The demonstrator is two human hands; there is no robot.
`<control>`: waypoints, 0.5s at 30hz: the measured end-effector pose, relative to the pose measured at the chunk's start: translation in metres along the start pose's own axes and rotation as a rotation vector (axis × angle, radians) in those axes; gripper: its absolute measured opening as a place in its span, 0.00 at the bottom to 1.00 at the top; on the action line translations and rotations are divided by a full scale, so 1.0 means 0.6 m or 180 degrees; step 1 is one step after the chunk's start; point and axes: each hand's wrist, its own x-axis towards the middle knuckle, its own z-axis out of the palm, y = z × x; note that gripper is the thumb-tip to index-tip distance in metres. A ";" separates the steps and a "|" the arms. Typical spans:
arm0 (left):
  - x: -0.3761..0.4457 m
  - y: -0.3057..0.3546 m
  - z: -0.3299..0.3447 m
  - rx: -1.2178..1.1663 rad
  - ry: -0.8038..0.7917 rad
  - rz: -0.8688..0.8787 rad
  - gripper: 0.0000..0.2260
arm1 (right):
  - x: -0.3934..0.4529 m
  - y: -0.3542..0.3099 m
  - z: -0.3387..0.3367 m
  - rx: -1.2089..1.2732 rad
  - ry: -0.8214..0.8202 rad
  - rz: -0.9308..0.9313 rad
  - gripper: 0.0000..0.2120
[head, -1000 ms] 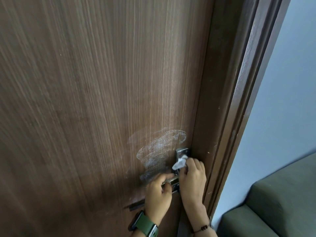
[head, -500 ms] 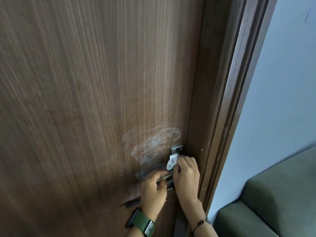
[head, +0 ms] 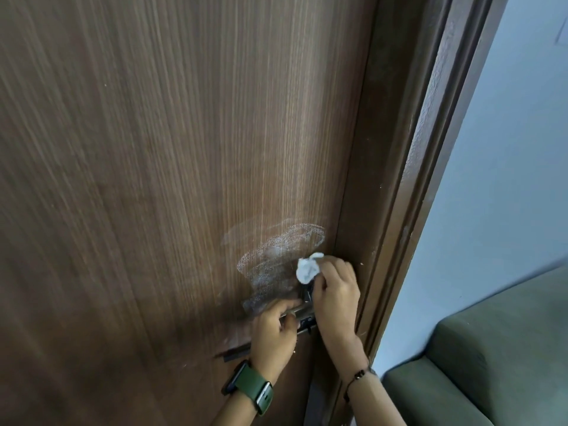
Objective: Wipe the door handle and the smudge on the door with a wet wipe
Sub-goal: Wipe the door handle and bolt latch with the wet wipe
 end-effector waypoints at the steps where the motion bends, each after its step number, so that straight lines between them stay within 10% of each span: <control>1: -0.001 -0.001 -0.001 0.0030 0.0001 0.0045 0.13 | -0.015 -0.002 0.002 -0.0048 -0.0137 -0.0141 0.07; 15: 0.001 -0.003 -0.002 -0.0057 -0.0121 0.0016 0.13 | 0.004 0.020 -0.021 -0.0081 -0.0342 -0.0391 0.09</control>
